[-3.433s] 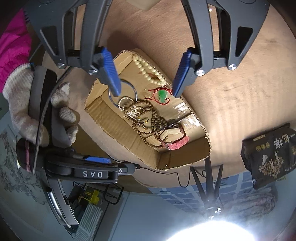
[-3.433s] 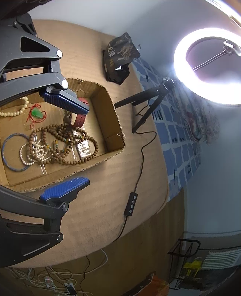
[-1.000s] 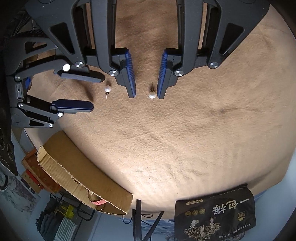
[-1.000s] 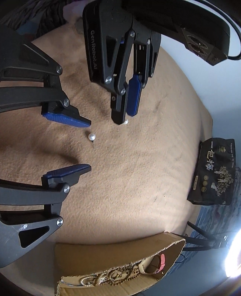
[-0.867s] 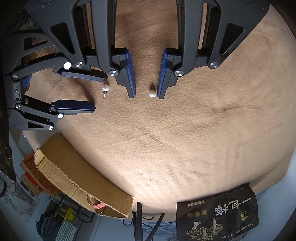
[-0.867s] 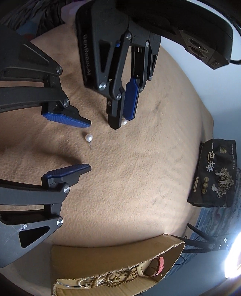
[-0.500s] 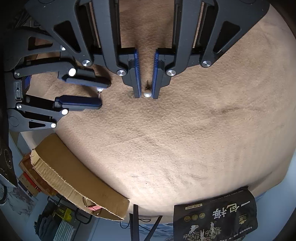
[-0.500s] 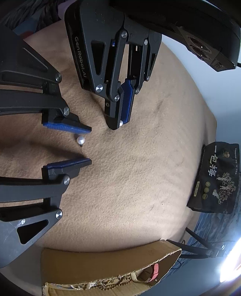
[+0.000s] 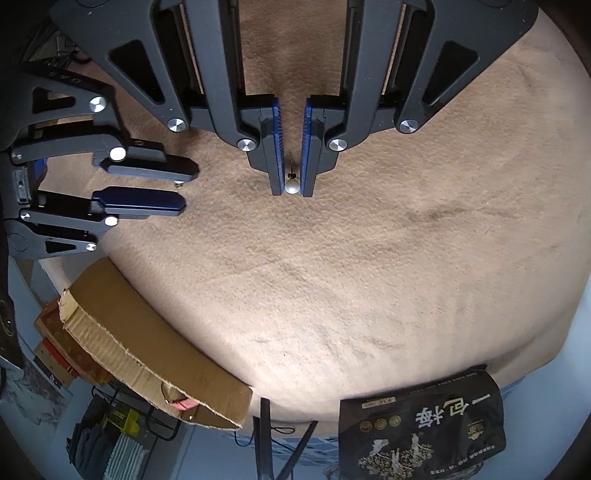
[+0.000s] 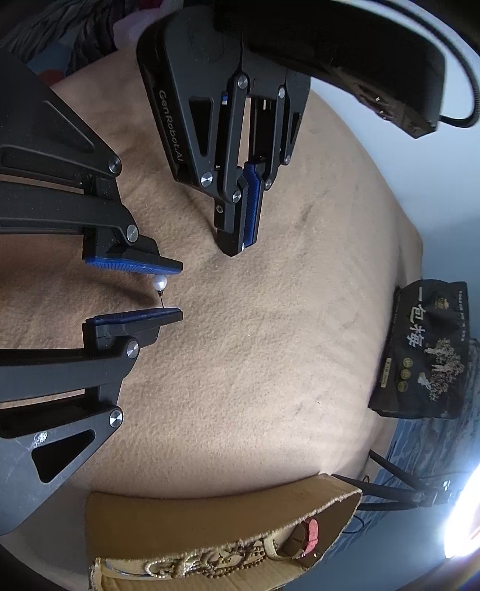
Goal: Organize jewelry
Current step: 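Close the left tool on one pearl earring while the right tool grasps the other, then carry the earring with the left tool to the box while the right tool carries its earring there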
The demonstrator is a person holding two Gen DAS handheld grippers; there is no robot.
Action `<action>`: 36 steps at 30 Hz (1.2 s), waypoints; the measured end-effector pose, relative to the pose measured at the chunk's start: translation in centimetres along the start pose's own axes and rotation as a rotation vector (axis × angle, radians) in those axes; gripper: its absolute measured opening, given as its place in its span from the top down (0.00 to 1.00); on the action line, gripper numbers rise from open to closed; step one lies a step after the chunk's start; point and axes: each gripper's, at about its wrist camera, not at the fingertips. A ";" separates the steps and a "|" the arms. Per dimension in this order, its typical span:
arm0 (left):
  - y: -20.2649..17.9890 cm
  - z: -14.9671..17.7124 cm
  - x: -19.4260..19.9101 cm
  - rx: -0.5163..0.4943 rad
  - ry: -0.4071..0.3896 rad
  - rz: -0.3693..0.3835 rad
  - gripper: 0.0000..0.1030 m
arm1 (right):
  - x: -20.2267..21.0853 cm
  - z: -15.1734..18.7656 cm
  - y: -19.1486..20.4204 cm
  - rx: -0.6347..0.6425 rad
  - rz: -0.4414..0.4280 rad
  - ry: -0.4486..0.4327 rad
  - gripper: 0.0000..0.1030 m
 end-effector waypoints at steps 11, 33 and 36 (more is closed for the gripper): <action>0.0 -1.7 3.4 0.027 -0.095 0.008 0.94 | 3.7 -0.6 -1.8 -0.041 0.025 -0.093 0.84; -7.1 -9.6 8.8 0.002 -0.296 0.143 0.94 | 13.1 0.2 -11.7 -0.220 0.192 -0.268 0.84; -8.4 -10.7 8.3 -0.004 -0.304 0.158 0.94 | 13.6 0.7 -13.5 -0.250 0.212 -0.268 0.84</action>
Point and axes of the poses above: each gripper's, at about its wrist camera, not at the fingertips, and x roughly against the way its jaws point, y to its left, z to its underside, and after that the axes turned 4 degrees about y, right-handed
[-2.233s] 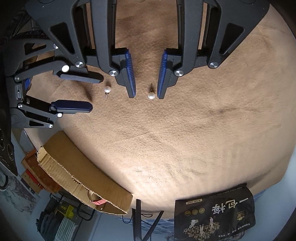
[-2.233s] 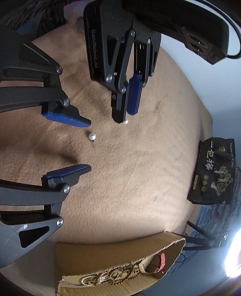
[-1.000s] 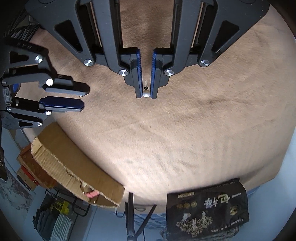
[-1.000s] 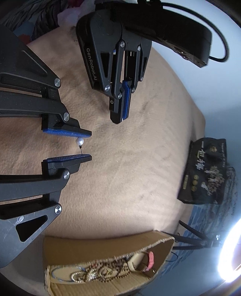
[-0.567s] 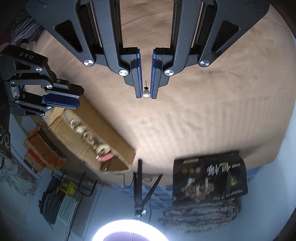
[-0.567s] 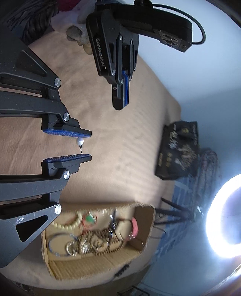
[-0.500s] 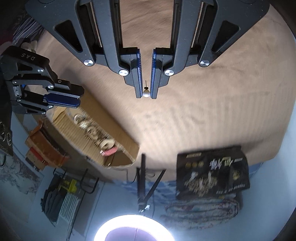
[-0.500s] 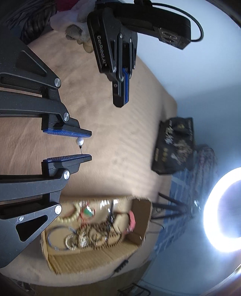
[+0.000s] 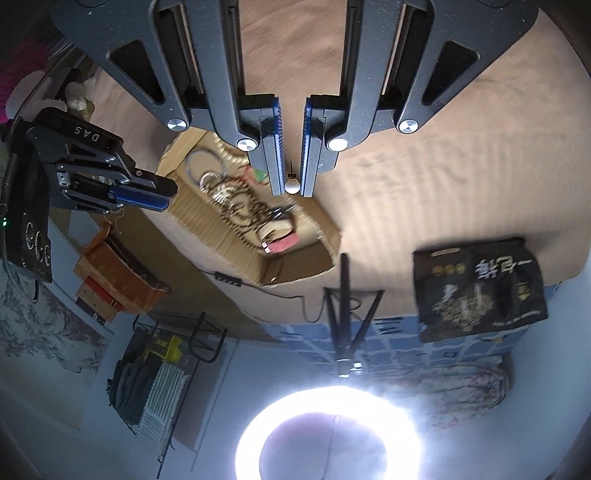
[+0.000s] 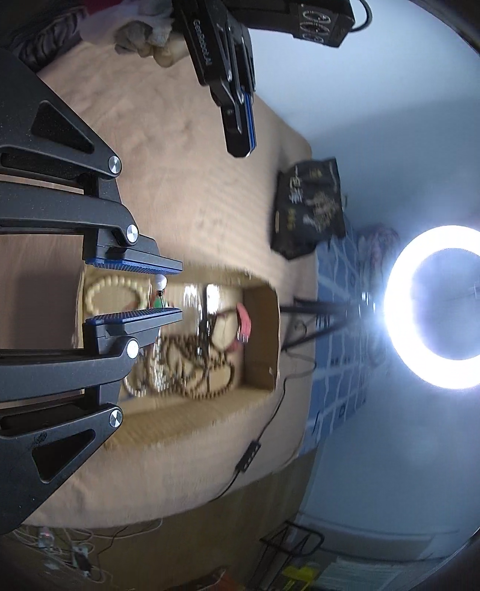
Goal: Organize jewelry
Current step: 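Carry the earring with the left tool to the box while the right tool carries its earring there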
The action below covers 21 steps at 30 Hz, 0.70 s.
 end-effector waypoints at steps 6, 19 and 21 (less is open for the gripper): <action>-2.2 -1.7 -2.3 0.003 -0.009 0.030 0.94 | 0.0 0.1 -3.1 -0.053 0.024 0.008 0.84; -3.5 -3.0 -7.9 0.008 0.032 0.019 0.94 | -1.4 0.7 -6.3 -0.119 0.016 0.056 0.84; -3.6 -3.2 -8.2 0.017 0.033 0.024 0.94 | -1.7 0.7 -6.2 -0.119 0.011 0.063 0.84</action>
Point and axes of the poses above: each gripper's, at about its wrist camera, not at the fingertips, and x roughly against the way its jaws point, y to its left, z to its underside, and after that the axes turned 4 degrees about y, right-handed
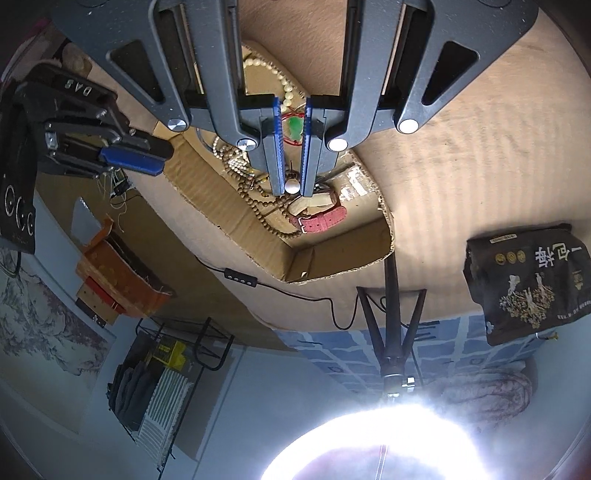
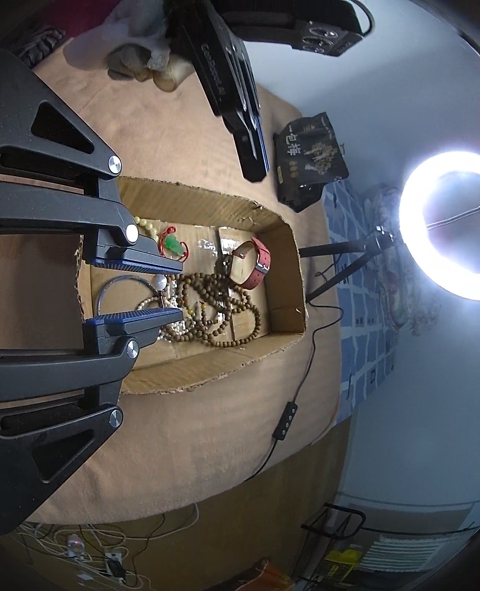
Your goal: Organize jewelry
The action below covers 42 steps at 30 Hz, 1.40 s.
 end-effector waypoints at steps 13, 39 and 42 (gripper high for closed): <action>0.0 -0.2 -0.2 0.022 0.001 -0.020 0.55 | -0.4 0.3 0.8 0.027 0.036 0.009 0.41; -0.1 0.1 2.9 0.018 -0.021 -0.087 0.30 | 0.5 0.2 2.4 0.035 0.155 0.016 0.23; 0.1 0.2 3.9 0.021 -0.031 -0.093 0.29 | 1.1 0.3 2.8 0.031 0.153 0.005 0.23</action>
Point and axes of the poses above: each gripper's, at about its wrist camera, not at the fingertips, and x roughly against the way its jaws point, y to its left, z to its underside, and after that the axes turned 4 degrees about y, right-handed
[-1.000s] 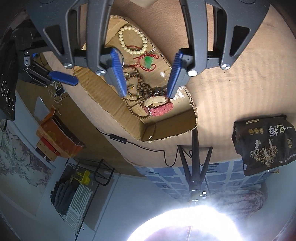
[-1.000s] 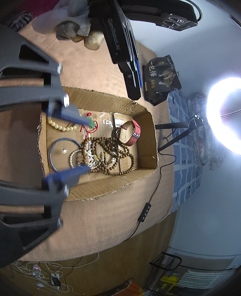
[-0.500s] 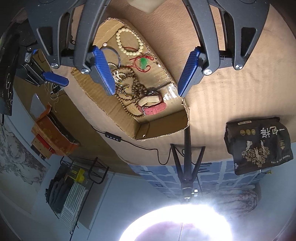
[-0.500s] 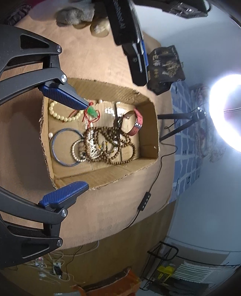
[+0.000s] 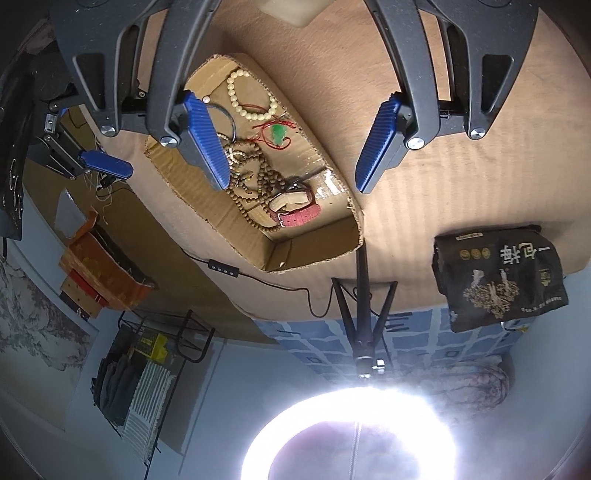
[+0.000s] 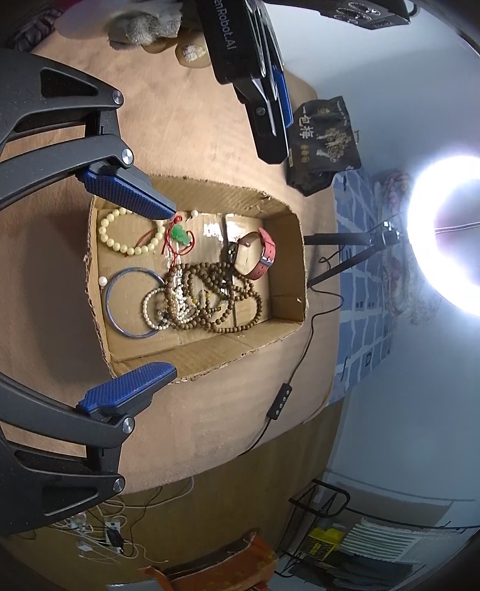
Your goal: Organize jewelry
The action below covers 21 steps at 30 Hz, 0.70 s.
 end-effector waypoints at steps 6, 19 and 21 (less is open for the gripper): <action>0.1 0.5 2.7 -0.025 -0.038 -0.034 0.29 | 1.4 -0.1 0.6 -0.004 0.001 -0.027 0.23; 0.4 2.4 10.5 -0.032 -0.137 -0.073 0.15 | 8.0 -0.1 2.3 -0.027 0.086 -0.159 0.23; 0.6 2.8 11.7 -0.020 -0.146 -0.085 0.15 | 8.7 0.1 2.6 -0.027 0.094 -0.174 0.23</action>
Point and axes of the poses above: each gripper's, at about its wrist camera, not at the fingertips, and x roughly against the way its jaws point, y to its left, z to its underside, and after that the axes turned 4 degrees about y, right-handed
